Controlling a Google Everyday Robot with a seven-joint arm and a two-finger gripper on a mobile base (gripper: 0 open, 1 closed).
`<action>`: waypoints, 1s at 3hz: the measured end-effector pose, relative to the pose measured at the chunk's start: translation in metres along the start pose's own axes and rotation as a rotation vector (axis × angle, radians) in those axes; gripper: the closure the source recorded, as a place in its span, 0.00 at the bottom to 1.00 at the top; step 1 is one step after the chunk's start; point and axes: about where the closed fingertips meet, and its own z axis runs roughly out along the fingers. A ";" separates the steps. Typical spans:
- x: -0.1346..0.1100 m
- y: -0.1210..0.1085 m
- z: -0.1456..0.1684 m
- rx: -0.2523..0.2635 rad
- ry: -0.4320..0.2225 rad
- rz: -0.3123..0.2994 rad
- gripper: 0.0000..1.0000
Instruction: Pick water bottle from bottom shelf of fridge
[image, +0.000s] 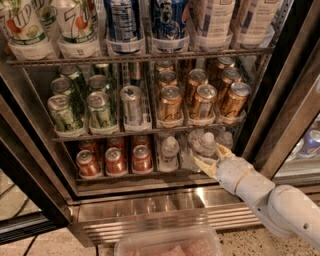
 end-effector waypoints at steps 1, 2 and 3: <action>-0.012 0.010 -0.009 -0.124 0.078 -0.053 1.00; -0.007 0.017 -0.023 -0.260 0.203 -0.117 1.00; -0.004 0.033 -0.035 -0.409 0.261 -0.155 1.00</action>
Offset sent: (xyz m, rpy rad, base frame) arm -0.1313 0.0354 -0.0163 -0.3303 0.4346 0.6988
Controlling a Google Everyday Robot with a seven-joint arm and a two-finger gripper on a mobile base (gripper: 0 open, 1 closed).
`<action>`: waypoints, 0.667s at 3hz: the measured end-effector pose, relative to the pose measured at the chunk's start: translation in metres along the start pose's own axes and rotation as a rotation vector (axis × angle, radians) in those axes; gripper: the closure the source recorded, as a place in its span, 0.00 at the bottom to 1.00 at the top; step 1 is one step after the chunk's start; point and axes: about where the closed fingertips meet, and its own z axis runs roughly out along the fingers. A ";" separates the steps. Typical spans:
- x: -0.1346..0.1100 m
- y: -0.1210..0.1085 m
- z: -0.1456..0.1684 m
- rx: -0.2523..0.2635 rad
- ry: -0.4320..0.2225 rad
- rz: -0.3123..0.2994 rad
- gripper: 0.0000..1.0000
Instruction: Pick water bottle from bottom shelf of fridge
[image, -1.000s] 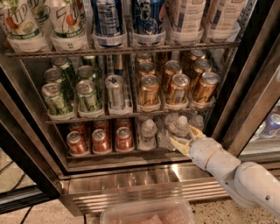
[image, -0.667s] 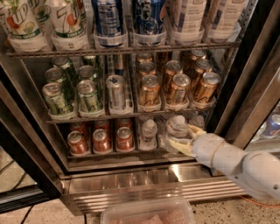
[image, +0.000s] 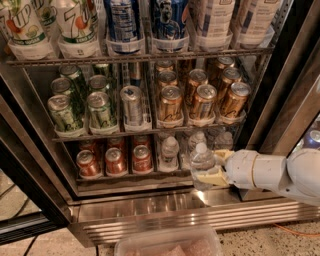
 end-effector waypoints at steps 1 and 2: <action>-0.008 0.036 -0.003 -0.172 0.007 -0.044 1.00; -0.026 0.083 -0.013 -0.354 -0.033 -0.086 1.00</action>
Offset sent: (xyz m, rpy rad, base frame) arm -0.1434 0.0729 0.0236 0.0480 0.2008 0.6137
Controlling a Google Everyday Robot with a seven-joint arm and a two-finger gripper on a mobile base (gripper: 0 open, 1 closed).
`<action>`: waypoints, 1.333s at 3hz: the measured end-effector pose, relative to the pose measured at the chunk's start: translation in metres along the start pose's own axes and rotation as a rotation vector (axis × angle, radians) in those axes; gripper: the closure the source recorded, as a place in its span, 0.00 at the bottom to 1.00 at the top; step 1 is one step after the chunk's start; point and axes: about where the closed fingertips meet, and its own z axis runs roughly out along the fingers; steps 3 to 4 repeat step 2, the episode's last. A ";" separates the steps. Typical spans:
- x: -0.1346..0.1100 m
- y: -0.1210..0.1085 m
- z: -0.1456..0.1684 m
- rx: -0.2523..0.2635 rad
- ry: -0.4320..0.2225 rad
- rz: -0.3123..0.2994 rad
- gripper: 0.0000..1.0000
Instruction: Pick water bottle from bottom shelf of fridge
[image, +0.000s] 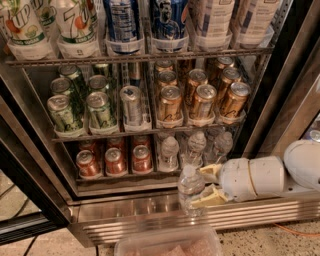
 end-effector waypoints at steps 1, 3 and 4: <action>-0.023 0.041 0.005 -0.126 -0.073 -0.026 1.00; -0.024 0.045 0.005 -0.143 -0.077 -0.028 1.00; -0.024 0.045 0.005 -0.143 -0.077 -0.028 1.00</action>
Offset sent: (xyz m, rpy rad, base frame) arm -0.0331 0.0201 0.0091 0.0536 0.0290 0.1095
